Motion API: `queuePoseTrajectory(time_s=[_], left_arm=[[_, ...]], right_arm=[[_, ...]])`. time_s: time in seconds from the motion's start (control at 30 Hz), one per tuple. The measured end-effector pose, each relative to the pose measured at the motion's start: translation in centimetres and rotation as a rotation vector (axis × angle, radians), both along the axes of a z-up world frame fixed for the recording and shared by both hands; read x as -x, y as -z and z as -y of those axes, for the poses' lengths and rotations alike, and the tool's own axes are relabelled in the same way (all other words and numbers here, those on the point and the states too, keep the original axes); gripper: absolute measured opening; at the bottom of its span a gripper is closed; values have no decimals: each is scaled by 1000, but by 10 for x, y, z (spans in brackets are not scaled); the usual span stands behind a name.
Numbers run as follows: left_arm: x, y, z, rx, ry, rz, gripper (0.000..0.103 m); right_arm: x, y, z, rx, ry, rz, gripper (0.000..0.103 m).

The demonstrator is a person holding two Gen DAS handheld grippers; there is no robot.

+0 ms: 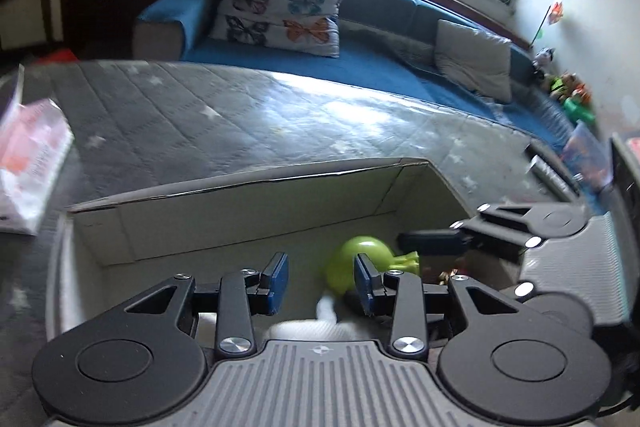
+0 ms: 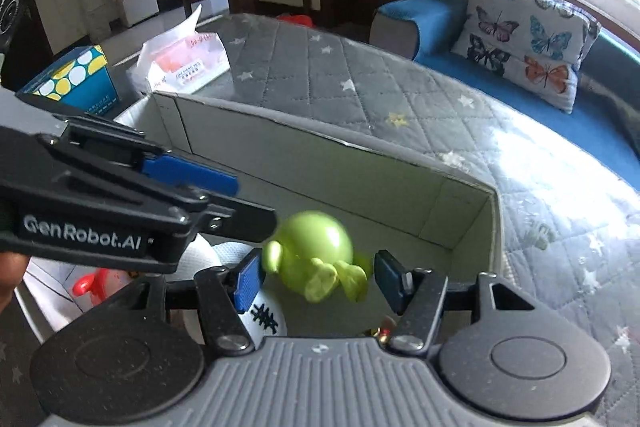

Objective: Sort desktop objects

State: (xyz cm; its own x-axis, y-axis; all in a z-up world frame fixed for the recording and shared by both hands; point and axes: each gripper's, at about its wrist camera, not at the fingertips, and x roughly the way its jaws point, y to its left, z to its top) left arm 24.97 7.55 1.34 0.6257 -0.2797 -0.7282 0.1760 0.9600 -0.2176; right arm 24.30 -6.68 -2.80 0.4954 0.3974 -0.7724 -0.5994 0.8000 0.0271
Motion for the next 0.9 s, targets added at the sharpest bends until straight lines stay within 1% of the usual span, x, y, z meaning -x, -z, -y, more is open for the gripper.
queuePoseTrajectory(time_s=[0.13, 0.2, 0.3, 0.33, 0.37, 0.43, 0.5, 0.6, 0.7, 0.77, 0.9], left_arm=[[23, -10, 4, -64, -42, 45, 38], [36, -15, 8, -90, -54, 61, 39], [58, -23, 15, -134, -72, 102, 39], [66, -25, 17, -139, -73, 117, 39], [73, -27, 18, -143, -74, 132, 39], [88, -31, 23, -152, -73, 160, 39], [103, -34, 27, -165, -75, 176, 39], [120, -35, 32, -177, -80, 187, 39], [134, -34, 34, -158, -80, 187, 39], [142, -32, 36, -145, -74, 185, 39], [154, -28, 41, -145, -77, 172, 39]], right_arm=[[19, -17, 7, -34, 15, 47, 71], [32, -24, 11, -45, 23, 85, 82], [55, -33, 15, -60, 22, 136, 83], [64, -37, 17, -68, 25, 151, 86], [72, -39, 20, -77, 29, 165, 93], [88, -43, 24, -97, 38, 191, 95], [103, -45, 29, -112, 54, 216, 103], [125, -45, 37, -120, 81, 236, 103], [141, -42, 42, -113, 112, 245, 103], [150, -37, 46, -125, 125, 232, 103], [164, -31, 52, -152, 145, 209, 103]])
